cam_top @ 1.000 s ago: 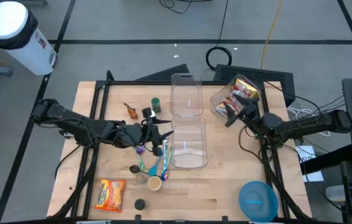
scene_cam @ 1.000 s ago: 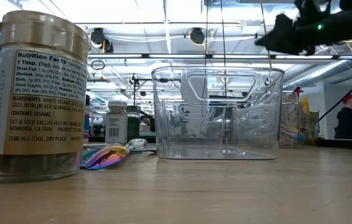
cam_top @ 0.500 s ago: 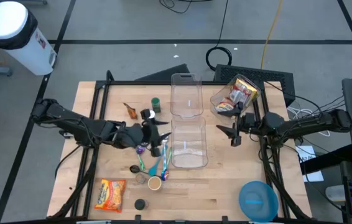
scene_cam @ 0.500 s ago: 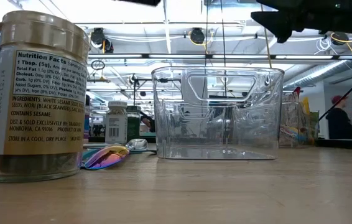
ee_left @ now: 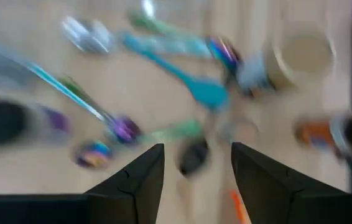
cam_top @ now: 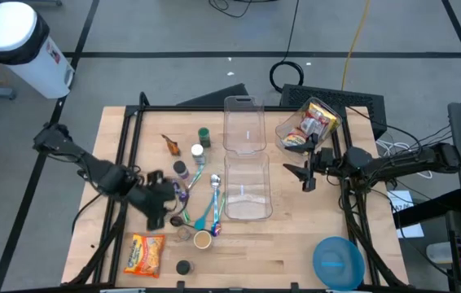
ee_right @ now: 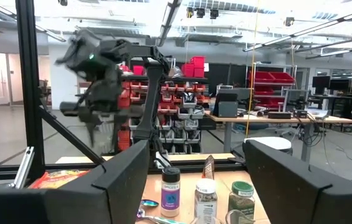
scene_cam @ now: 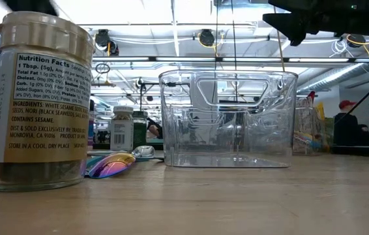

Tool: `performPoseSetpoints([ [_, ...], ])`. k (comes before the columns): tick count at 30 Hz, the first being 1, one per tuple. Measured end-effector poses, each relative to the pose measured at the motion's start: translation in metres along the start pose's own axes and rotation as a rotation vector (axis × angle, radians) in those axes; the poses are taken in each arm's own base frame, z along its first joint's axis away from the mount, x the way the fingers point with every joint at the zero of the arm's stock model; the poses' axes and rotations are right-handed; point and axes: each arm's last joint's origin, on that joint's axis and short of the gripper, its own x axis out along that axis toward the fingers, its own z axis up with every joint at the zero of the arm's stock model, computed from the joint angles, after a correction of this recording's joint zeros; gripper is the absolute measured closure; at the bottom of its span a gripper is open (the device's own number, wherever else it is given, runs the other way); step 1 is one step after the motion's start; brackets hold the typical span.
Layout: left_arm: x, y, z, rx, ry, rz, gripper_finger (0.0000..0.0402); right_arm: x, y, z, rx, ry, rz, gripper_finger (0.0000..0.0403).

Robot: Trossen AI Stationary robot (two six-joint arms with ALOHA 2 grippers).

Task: Pick & Place Food Item
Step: Put the orange noodle pack into the top right transparent bin

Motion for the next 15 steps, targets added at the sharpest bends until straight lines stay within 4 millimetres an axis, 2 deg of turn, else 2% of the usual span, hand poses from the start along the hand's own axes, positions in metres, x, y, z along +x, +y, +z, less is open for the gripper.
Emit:
performPoseSetpoints([
  [8, 0.049, -0.021, -0.046, -0.058, 0.281, -0.166, 0.0211, 0.000, 0.000, 0.000, 0.052, -0.006, 0.000, 0.0147],
  [15, 0.073, -0.024, -0.063, -0.130, 0.259, -0.232, 0.0211, 0.001, 0.000, -0.002, 0.090, 0.010, 0.001, 0.0147],
])
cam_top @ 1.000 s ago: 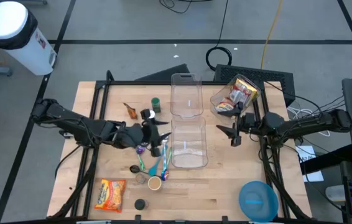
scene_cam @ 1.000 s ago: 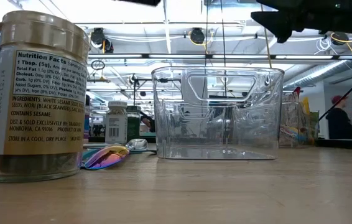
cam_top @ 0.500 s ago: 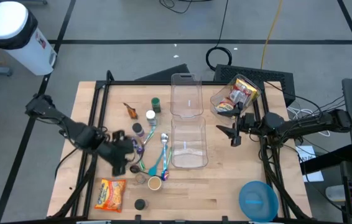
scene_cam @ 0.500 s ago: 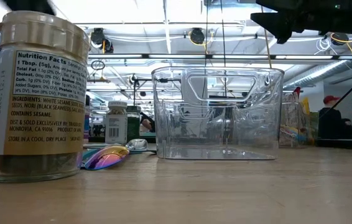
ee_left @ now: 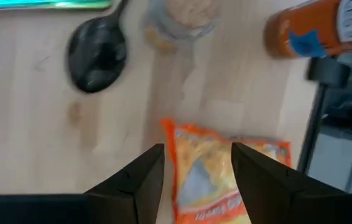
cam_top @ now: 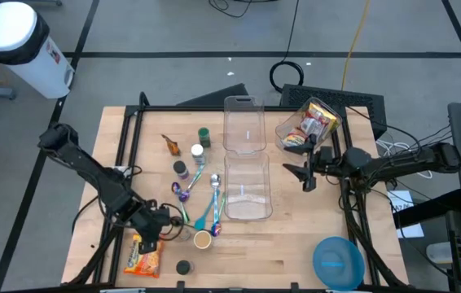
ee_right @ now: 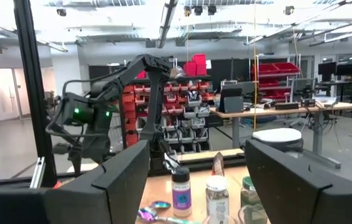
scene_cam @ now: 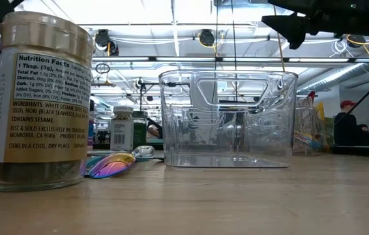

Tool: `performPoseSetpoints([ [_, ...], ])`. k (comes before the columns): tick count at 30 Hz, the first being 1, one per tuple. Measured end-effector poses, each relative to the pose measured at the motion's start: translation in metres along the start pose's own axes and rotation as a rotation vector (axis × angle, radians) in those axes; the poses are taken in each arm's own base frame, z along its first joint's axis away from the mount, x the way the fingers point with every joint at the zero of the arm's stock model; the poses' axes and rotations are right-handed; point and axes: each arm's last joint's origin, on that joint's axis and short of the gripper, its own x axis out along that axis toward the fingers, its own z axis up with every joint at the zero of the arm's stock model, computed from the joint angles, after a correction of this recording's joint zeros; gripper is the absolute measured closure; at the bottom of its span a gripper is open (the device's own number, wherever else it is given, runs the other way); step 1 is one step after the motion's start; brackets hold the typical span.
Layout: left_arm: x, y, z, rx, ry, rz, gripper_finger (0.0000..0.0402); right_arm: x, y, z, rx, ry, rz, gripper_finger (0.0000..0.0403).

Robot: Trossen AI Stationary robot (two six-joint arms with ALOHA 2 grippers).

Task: Pick & Place Food Item
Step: Put the orange noodle pack into the top right transparent bin

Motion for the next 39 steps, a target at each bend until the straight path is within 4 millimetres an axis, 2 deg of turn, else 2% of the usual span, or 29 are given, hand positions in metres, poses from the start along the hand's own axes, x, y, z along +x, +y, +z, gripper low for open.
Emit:
performPoseSetpoints([
  [3, 0.008, 0.002, -0.002, 0.006, -0.023, -0.035, 0.0211, 0.001, 0.000, -0.001, 0.010, 0.002, 0.000, 0.0147],
  [14, 0.024, 0.021, -0.016, -0.072, 0.028, 0.029, 0.0211, 0.002, 0.000, -0.003, 0.008, 0.019, 0.000, 0.0147],
  [30, 0.033, 0.031, -0.025, -0.132, 0.117, 0.010, 0.0212, 0.002, 0.000, -0.004, 0.006, 0.024, 0.000, 0.0147],
  [34, 0.033, 0.032, -0.026, -0.126, 0.118, 0.012, 0.0245, 0.002, 0.000, -0.004, 0.006, 0.025, -0.001, 0.0147],
  [39, 0.033, 0.032, -0.026, -0.125, 0.118, 0.012, 0.0339, 0.002, 0.000, -0.004, 0.006, 0.025, -0.001, 0.0147],
])
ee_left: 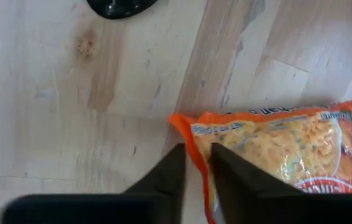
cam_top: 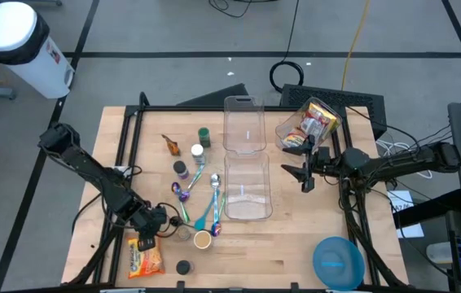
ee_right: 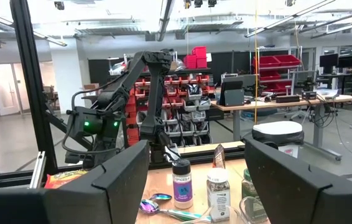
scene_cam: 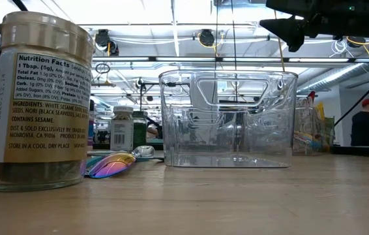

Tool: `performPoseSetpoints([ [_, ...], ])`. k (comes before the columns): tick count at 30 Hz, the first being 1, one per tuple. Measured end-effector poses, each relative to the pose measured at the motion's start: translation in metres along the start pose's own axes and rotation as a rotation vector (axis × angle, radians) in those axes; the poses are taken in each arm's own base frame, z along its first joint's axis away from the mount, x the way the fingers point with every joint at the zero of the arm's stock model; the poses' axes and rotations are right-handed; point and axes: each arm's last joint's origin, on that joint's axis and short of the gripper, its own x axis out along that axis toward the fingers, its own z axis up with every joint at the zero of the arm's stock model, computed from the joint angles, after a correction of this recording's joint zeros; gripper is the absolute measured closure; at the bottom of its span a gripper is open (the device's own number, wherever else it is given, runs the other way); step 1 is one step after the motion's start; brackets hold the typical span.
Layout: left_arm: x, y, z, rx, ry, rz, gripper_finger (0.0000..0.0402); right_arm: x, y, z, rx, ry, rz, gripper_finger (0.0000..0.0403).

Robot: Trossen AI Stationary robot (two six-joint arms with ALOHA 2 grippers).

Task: Pick & Place Food Item
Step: Put the orange noodle pack into the top right transparent bin

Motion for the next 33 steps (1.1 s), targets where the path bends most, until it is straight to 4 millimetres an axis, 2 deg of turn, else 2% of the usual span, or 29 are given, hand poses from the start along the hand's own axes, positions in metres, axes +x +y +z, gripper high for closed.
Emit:
performPoseSetpoints([
  [3, 0.000, 0.000, 0.000, 0.015, 0.003, -0.001, 0.0391, 0.000, 0.000, 0.000, 0.000, 0.000, 0.000, 0.0147],
  [12, -0.002, 0.001, 0.000, 0.039, 0.014, 0.019, 0.0398, 0.000, 0.000, 0.000, 0.000, 0.000, 0.000, 0.0147],
  [16, -0.014, -0.002, 0.003, 0.039, 0.007, 0.105, 0.0399, 0.000, 0.000, 0.000, 0.000, 0.000, 0.000, 0.0147],
  [23, -0.064, -0.029, 0.016, 0.140, -0.090, 0.232, 0.0400, 0.000, 0.000, 0.000, 0.012, 0.000, 0.000, 0.0147],
  [33, -0.152, -0.063, 0.028, 0.335, -0.437, 0.455, 0.0401, 0.000, 0.000, 0.000, 0.026, 0.000, 0.000, 0.0147],
])
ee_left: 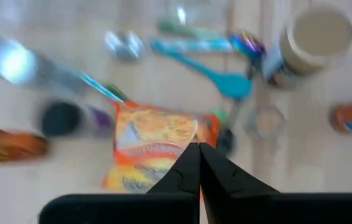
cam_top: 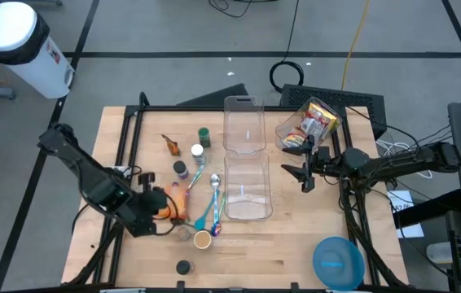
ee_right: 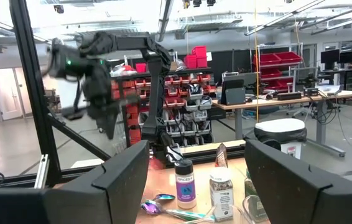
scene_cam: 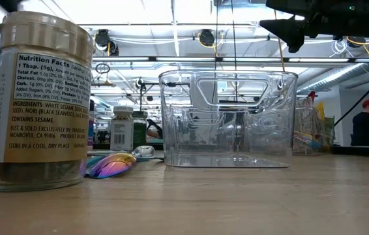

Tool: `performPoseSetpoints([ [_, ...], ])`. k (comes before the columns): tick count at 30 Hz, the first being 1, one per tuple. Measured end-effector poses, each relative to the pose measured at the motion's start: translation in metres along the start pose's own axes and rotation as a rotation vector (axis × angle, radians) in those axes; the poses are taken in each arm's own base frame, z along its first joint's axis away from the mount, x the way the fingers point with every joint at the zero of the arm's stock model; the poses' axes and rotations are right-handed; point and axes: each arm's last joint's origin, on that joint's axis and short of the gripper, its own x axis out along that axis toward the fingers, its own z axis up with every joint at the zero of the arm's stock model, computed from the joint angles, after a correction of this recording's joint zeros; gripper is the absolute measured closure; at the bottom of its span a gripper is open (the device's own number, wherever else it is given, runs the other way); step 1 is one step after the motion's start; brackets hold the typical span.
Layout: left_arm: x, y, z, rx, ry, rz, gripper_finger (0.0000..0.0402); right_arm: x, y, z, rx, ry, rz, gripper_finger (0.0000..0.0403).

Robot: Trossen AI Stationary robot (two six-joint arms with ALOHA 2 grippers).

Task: Pick & Place Food Item
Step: Put the orange noodle pack into the top right transparent bin

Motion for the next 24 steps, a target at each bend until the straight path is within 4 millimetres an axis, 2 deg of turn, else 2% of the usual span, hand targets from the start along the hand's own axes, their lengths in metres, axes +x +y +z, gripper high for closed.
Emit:
performPoseSetpoints([
  [3, -0.016, 0.004, 0.010, 0.057, -0.100, 0.057, 0.0401, 0.000, 0.000, 0.000, 0.000, 0.000, 0.000, 0.0147],
  [7, -0.024, 0.006, 0.016, 0.084, -0.152, 0.081, 0.0400, 0.000, 0.000, 0.000, 0.000, 0.000, 0.000, 0.0147],
  [12, -0.015, 0.004, 0.010, -0.107, -0.095, 0.046, 0.0375, 0.000, 0.000, 0.000, 0.000, 0.000, 0.000, 0.0147],
  [14, -0.007, 0.005, 0.002, -0.199, -0.040, 0.063, 0.0355, 0.000, 0.000, 0.000, 0.001, 0.000, 0.000, 0.0147],
  [18, 0.014, 0.011, -0.027, -0.251, 0.089, 0.192, 0.0303, 0.000, 0.000, -0.001, 0.026, 0.007, 0.002, 0.0147],
  [20, 0.017, 0.017, -0.044, -0.279, 0.026, 0.219, 0.0276, 0.000, 0.000, -0.001, 0.028, 0.008, 0.002, 0.0147],
  [24, 0.025, 0.035, -0.077, -0.389, -0.087, 0.167, 0.0228, 0.000, 0.000, -0.001, 0.029, 0.011, 0.005, 0.0147],
])
